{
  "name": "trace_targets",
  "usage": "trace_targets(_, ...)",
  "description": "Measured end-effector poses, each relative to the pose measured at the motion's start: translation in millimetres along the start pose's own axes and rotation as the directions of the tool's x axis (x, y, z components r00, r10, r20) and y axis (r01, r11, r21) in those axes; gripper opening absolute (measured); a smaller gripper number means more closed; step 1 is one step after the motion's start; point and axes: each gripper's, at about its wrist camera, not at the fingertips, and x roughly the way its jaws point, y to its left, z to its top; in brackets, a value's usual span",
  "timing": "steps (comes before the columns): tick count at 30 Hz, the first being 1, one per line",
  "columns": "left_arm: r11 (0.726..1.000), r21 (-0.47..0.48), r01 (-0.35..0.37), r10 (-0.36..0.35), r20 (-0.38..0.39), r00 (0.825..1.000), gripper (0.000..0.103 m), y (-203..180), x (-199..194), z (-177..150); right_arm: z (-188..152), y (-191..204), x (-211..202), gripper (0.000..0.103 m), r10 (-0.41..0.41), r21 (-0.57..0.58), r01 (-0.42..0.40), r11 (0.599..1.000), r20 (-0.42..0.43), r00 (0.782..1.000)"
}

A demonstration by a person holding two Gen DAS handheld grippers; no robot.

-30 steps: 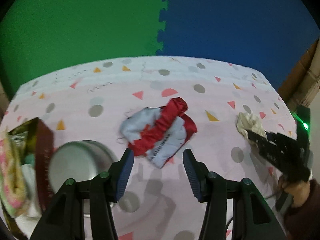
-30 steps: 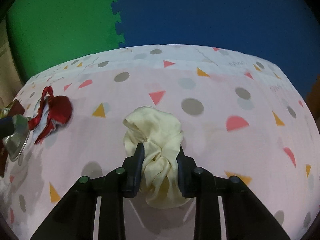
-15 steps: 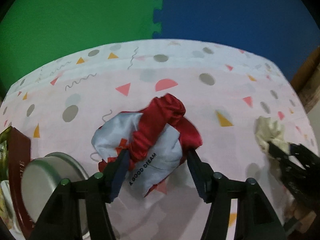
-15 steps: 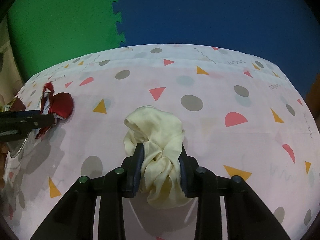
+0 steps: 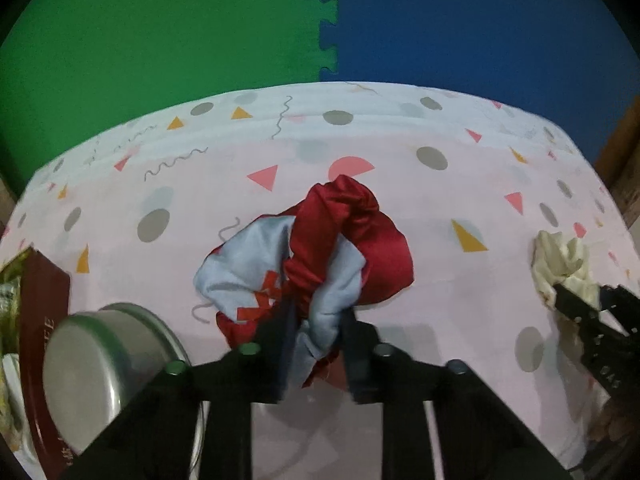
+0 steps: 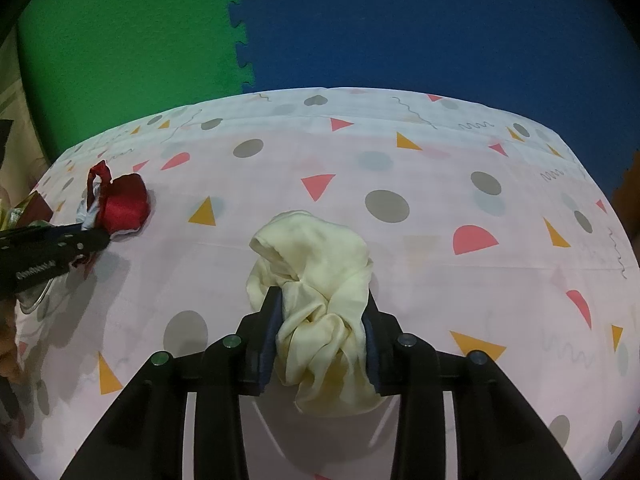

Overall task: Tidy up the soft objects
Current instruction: 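Grasp the red-white satin pouch with the left tool while the right tool grasps the cream scrunchie, then carry the satin pouch with the left tool and release it in the tray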

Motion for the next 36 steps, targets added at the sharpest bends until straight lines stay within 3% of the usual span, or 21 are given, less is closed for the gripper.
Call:
trace_targets(11, 0.998, -0.017, 0.058, -0.058, 0.005, 0.998, 0.012, -6, -31, -9, 0, 7, 0, 0.042, 0.001, -0.024, -0.001, 1.000, -0.005, 1.000)
trace_targets(23, 0.992, -0.026, 0.125, -0.124, 0.033, 0.992, 0.012, -11, -84, -26, -1, 8, 2, 0.043, -0.002, -0.028, 0.002, 1.000, -0.004, 1.000)
trace_targets(36, 0.989, -0.064, 0.130, -0.127, 0.057, 0.990, 0.012, 8, -136, -41, -1, 8, 2, 0.043, -0.003, -0.028, 0.002, 1.000, -0.004, 1.000)
